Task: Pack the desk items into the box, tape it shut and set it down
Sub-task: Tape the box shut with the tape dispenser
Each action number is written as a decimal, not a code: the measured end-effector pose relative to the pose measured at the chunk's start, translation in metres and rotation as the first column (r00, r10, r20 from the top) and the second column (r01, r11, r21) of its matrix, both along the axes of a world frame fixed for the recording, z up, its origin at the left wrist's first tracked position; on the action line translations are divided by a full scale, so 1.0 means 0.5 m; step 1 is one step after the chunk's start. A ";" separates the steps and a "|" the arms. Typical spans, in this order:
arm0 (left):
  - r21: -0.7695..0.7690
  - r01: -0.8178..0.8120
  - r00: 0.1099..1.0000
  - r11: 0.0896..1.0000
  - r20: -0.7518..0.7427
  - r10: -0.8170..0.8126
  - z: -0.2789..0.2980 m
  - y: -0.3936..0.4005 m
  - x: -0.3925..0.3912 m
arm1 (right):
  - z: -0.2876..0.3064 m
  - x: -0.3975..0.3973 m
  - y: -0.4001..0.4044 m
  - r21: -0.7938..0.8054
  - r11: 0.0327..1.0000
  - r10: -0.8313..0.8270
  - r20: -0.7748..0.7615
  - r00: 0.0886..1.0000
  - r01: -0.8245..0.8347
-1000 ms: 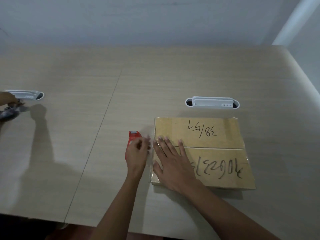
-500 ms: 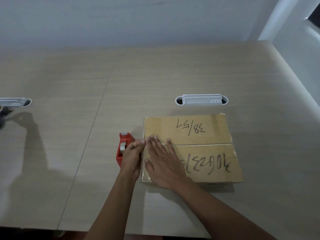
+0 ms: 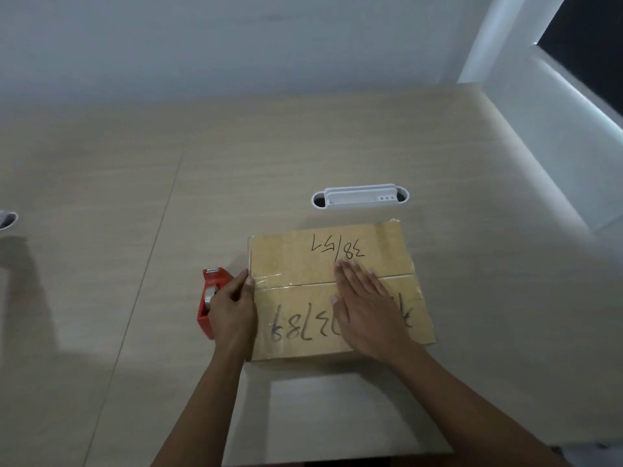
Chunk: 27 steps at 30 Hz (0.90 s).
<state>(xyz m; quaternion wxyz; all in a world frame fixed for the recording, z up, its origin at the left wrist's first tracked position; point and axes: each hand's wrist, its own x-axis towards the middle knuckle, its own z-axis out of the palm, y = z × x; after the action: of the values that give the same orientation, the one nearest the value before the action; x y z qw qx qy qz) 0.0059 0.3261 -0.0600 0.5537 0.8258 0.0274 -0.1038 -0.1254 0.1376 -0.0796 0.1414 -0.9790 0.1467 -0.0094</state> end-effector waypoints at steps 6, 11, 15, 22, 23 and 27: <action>0.048 -0.033 0.999 0.998 0.025 0.032 0.011 -0.001 -0.006 | 0.006 -0.063 -0.096 0.008 0.990 -0.142 -0.029 0.990 0.142; 0.133 -0.065 0.994 0.989 0.098 0.052 0.026 -0.007 -0.013 | 0.004 -0.067 -0.112 0.142 0.947 -0.289 -0.007 0.957 0.287; 0.160 -0.121 0.979 0.980 0.182 0.091 0.029 -0.022 -0.021 | 0.011 -0.069 -0.118 0.353 0.855 -0.394 -0.035 0.918 0.380; 0.238 -0.191 0.968 0.952 0.208 0.142 0.033 -0.025 -0.035 | 0.014 -0.068 -0.126 0.426 0.805 -0.459 0.009 0.888 0.412; 0.250 -0.190 0.966 0.949 0.219 0.136 0.033 -0.026 -0.036 | 0.016 -0.068 -0.125 0.434 0.801 -0.465 0.016 0.885 0.413; 0.348 -0.154 0.967 0.925 0.244 0.069 0.014 -0.029 -0.040 | 0.029 -0.064 -0.120 0.472 0.756 -0.518 0.008 0.855 0.454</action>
<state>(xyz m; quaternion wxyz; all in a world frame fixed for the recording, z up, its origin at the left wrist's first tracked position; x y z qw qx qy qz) -0.0143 0.3115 -0.0530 0.3955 0.9175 0.0299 0.0300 -0.1574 0.0777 -0.0653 0.3681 -0.8430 0.3842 -0.0790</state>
